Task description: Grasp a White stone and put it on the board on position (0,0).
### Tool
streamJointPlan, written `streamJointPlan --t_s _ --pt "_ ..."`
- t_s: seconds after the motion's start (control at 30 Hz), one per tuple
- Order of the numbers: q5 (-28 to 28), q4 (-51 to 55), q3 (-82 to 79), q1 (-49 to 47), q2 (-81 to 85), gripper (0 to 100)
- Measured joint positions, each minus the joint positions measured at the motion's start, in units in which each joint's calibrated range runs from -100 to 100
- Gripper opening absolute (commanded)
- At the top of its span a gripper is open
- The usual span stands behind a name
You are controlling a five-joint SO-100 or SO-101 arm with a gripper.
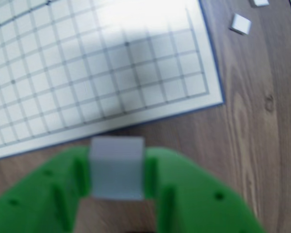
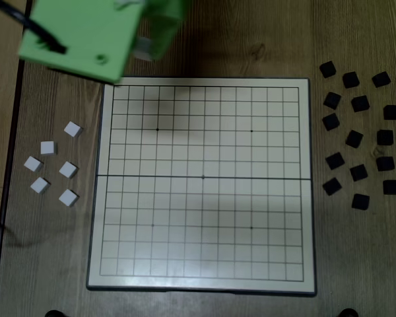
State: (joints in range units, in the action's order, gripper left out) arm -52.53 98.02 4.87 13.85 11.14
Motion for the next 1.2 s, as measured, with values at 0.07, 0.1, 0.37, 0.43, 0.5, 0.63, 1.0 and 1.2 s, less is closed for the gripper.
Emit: streamJointPlan --t_s 0.07,0.1,0.37,0.43,0.5,0.63,1.0,1.2 --pt "-1.27 0.0 2.86 -3.13 -0.55 6" --pt "-1.81 0.0 4.47 -4.74 -1.28 6" --pt "-4.1 -0.4 14.13 -13.91 -9.32 6" --pt "-4.0 -0.79 15.38 -15.63 -10.87 6" --pt "-3.81 -0.95 16.54 -16.5 -12.6 6" --pt "-2.44 -1.51 18.15 -16.06 -16.07 6" --pt "1.56 -4.2 19.58 -15.96 -24.02 6" --pt "2.83 -7.14 19.58 -14.23 -28.31 6"
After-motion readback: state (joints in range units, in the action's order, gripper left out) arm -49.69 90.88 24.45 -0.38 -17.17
